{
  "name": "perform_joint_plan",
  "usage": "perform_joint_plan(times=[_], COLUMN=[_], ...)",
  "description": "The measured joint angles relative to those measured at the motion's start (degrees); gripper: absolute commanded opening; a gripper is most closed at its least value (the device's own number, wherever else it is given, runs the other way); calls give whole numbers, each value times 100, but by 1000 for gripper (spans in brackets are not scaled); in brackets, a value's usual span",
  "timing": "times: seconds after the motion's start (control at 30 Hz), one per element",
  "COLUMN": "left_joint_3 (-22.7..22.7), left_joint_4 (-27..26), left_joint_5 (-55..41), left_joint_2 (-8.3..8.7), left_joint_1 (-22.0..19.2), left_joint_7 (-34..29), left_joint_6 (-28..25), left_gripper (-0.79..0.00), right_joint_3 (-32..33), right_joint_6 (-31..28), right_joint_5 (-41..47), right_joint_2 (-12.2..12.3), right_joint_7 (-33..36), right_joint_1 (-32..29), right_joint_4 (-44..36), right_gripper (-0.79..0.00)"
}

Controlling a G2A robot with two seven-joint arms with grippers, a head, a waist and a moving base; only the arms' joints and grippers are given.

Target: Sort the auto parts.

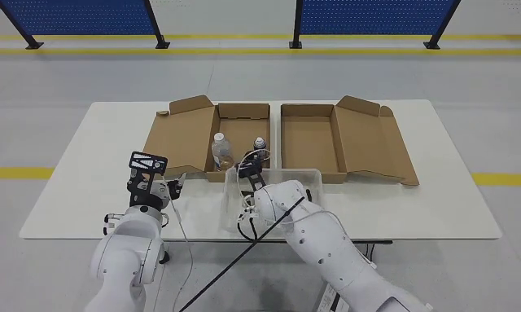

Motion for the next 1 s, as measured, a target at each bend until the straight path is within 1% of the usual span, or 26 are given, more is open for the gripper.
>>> perform_joint_plan(times=[0.13,0.27,0.4,0.47,0.53,0.77,0.87,1.0], left_joint_3=[0,0,0,0,0,0,0,0], left_joint_4=[0,0,0,0,0,0,0,0], left_joint_5=[0,0,0,0,0,0,0,0], left_joint_2=[0,0,0,0,0,0,0,0], left_joint_1=[0,0,0,0,0,0,0,0], left_joint_7=[0,0,0,0,0,0,0,0], left_joint_6=[0,0,0,0,0,0,0,0], left_gripper=[0,0,0,0,0,0,0,0], right_joint_3=[491,1065,1532,1767,1968,2778,2972,3070], right_joint_6=[-181,-453,-701,-867,-1045,-1845,-2131,-2427], right_joint_5=[151,690,1280,1718,2150,4123,4786,5521], right_joint_2=[133,237,305,332,354,445,483,522], right_joint_7=[58,-40,-175,-268,-336,-554,-550,-507], right_joint_1=[-470,-932,-1255,-1409,-1522,-1928,-2040,-2106], right_joint_4=[-774,-1408,-1785,-1910,-1963,-1918,-1840,-1682], right_gripper=[-785,-785,-785,-785,-785,-785,-785,-785])
